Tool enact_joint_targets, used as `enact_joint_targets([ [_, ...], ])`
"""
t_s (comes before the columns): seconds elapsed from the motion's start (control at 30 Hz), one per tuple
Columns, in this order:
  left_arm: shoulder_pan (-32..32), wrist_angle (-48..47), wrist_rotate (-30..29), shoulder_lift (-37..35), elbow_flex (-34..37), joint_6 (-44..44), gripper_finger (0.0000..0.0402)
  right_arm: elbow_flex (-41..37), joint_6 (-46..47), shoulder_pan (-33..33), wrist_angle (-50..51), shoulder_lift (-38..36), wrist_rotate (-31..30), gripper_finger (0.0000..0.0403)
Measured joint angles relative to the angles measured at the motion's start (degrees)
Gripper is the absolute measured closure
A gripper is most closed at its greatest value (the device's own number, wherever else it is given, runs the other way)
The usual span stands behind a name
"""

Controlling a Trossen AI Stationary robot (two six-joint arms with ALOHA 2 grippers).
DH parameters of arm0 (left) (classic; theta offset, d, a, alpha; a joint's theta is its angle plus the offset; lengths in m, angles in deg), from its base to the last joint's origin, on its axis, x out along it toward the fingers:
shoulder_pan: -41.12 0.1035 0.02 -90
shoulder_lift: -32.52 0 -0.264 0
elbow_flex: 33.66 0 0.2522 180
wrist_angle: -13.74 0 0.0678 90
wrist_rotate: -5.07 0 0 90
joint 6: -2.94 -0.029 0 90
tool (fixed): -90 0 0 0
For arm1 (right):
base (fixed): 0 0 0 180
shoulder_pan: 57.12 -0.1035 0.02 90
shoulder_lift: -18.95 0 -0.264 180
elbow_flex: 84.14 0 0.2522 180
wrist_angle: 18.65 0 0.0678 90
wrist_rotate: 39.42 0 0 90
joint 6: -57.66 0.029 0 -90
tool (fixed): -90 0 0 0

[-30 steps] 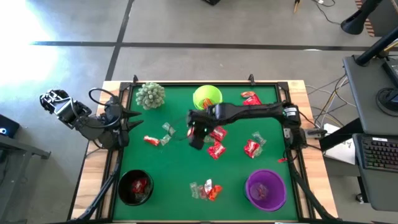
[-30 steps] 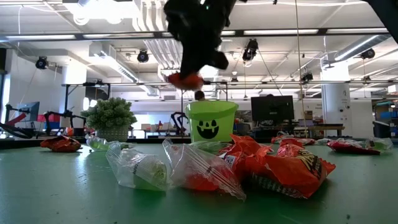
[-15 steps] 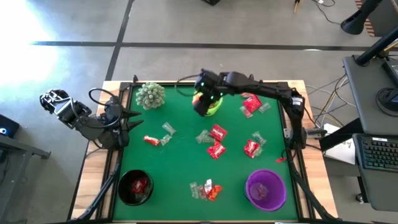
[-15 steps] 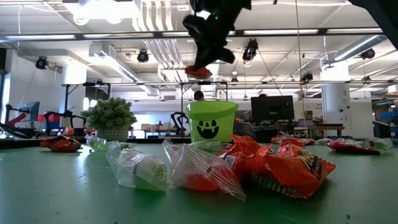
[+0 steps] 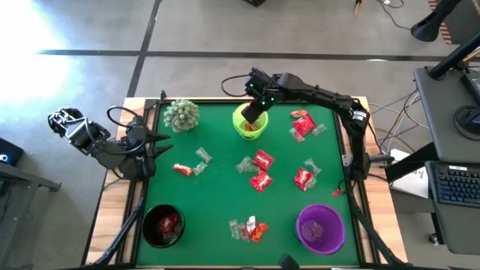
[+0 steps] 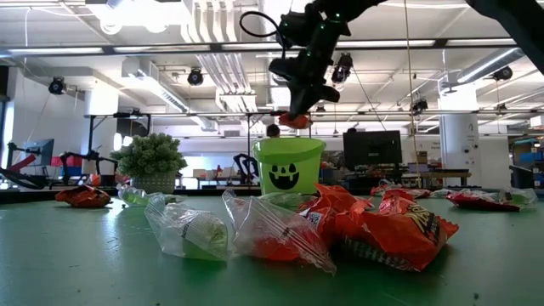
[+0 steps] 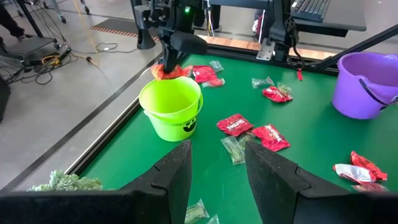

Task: Organize candy in baskets
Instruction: Put the orange chocolate bar into the green bucket, then put the green candy into the violet bucket

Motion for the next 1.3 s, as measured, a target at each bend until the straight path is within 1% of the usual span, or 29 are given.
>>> enact_joint_targets([
  [0.13, 0.00, 0.00, 0.00, 0.00, 0.00, 0.00, 0.0270, -0.32, -1.89, -0.02, -0.02, 0.00, -2.59, 0.0337],
  [0.23, 0.01, 0.00, -0.02, 0.00, 0.00, 0.00, 0.0270, -0.25, -1.33, -0.02, 0.16, -0.01, -2.90, 0.0311],
  [0.3, 0.00, 0.00, 0.00, 0.00, 0.00, 0.00, 0.0270, 0.37, -0.79, -0.02, 2.38, -0.05, -2.89, 0.0298],
  [0.37, 0.02, 0.00, -0.02, 0.00, 0.00, 0.00, 0.0270, 1.94, -0.73, -0.26, 6.91, -0.16, -2.85, 0.0288],
  [0.47, 0.00, 0.00, 0.00, 0.00, 0.00, 0.00, 0.0270, 5.00, -0.73, -0.75, 16.48, -0.39, -2.51, 0.0279],
  [0.57, 0.02, 0.00, -0.02, 0.07, 0.00, 0.00, 0.0270, 7.57, -0.73, -1.43, 25.27, -0.39, -2.50, 0.0273],
  [0.67, 0.00, 0.00, -0.04, 0.74, 0.00, 0.00, 0.0270, 9.60, -0.71, -2.42, 31.44, -0.41, -2.48, 0.0270],
  [0.77, 0.02, 0.02, -0.56, 1.92, 0.00, 0.00, 0.0270, 10.46, 0.94, -3.54, 31.47, -0.98, -2.48, 0.0272],
  [0.93, 0.07, 0.19, -5.47, 4.68, 0.00, 0.20, 0.0270, 12.31, 4.30, -5.30, 31.73, -2.44, -2.94, 0.0275],
  [1.1, 3.03, 0.17, -6.05, 6.29, 0.02, 2.59, 0.0270, 12.62, 6.92, -6.69, 31.71, -6.06, -2.99, 0.0274],
  [1.2, 5.22, 0.16, -4.57, 6.43, 0.02, 5.58, 0.0270, 12.62, 9.12, -7.13, 31.76, -8.80, -3.82, 0.0273],
  [1.3, 7.64, 0.40, 0.60, 6.74, 0.02, 6.69, 0.0270, 12.60, 10.96, -7.87, 31.78, -11.14, -7.49, 0.0275],
])
